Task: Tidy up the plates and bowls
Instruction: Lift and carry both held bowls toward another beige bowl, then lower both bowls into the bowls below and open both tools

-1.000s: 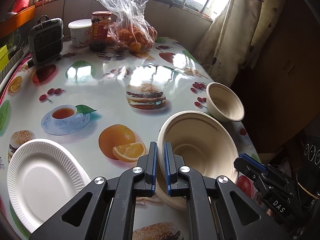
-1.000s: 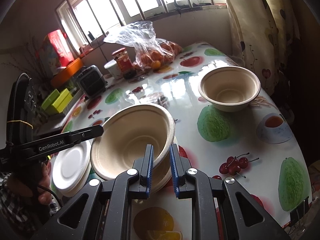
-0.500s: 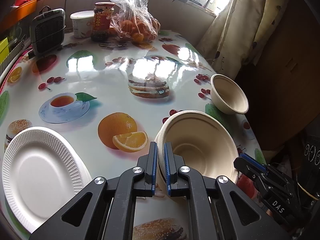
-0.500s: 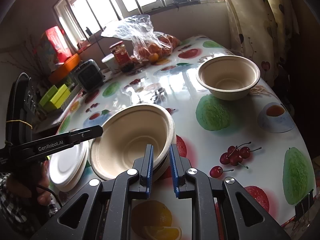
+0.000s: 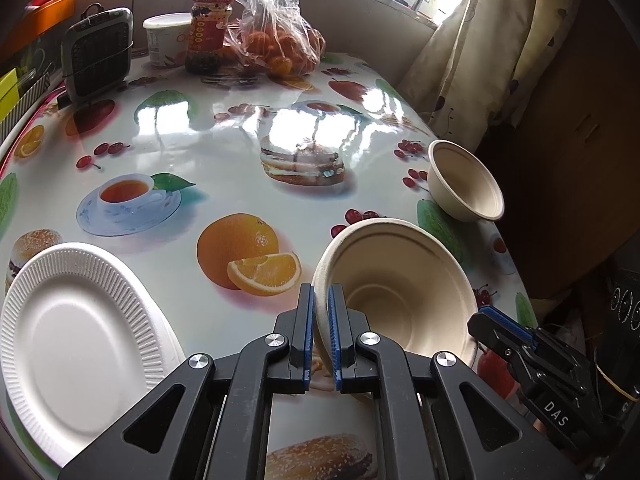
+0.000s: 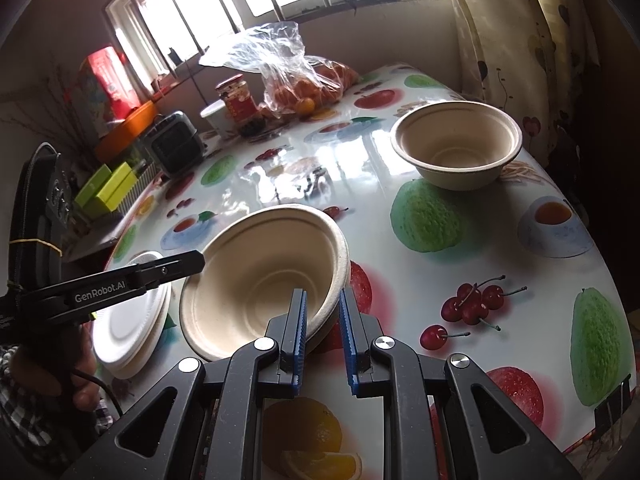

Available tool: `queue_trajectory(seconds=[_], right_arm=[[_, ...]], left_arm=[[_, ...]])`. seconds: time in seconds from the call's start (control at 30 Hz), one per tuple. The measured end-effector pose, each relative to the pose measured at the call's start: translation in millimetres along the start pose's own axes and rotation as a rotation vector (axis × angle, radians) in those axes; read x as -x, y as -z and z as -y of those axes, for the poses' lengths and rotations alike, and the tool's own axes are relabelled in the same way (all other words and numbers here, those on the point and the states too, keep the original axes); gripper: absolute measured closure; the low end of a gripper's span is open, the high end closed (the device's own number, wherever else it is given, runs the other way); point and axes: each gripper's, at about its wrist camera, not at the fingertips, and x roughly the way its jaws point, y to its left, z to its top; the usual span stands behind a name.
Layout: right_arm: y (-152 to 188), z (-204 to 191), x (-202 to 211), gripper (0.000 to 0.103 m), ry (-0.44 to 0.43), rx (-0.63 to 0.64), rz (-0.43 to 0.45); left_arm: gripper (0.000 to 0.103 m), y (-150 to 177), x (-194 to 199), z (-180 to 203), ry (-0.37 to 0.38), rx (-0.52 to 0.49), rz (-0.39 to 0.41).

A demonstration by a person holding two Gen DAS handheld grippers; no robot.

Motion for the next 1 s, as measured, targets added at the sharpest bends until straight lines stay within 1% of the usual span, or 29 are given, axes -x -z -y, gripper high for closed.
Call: queue_trajectory(seconds=[0.8, 0.9, 0.97, 1.0], right_arm=[[0.6, 0.9, -1.0, 0.086, 0.0, 0.0, 0.002], [0.1, 2.5, -1.2, 0.082, 0.001, -0.003, 0.008], [-0.6, 3.4, -0.3, 0.075, 0.0, -0.006, 0.012], [-1.3, 3.4, 0.4, 0.073, 0.002, -0.007, 0.015]], left_arm=[[0.096, 1.3, 0.2, 0.3, -0.004, 0.0, 0.004], [0.093, 1.4, 2.0, 0.3, -0.012, -0.002, 0.008], [0.089, 0.7, 4.0, 0.2, -0.021, -0.005, 0.014], [0.088, 0.2, 5.2, 0.1, -0.029, -0.008, 0.02]])
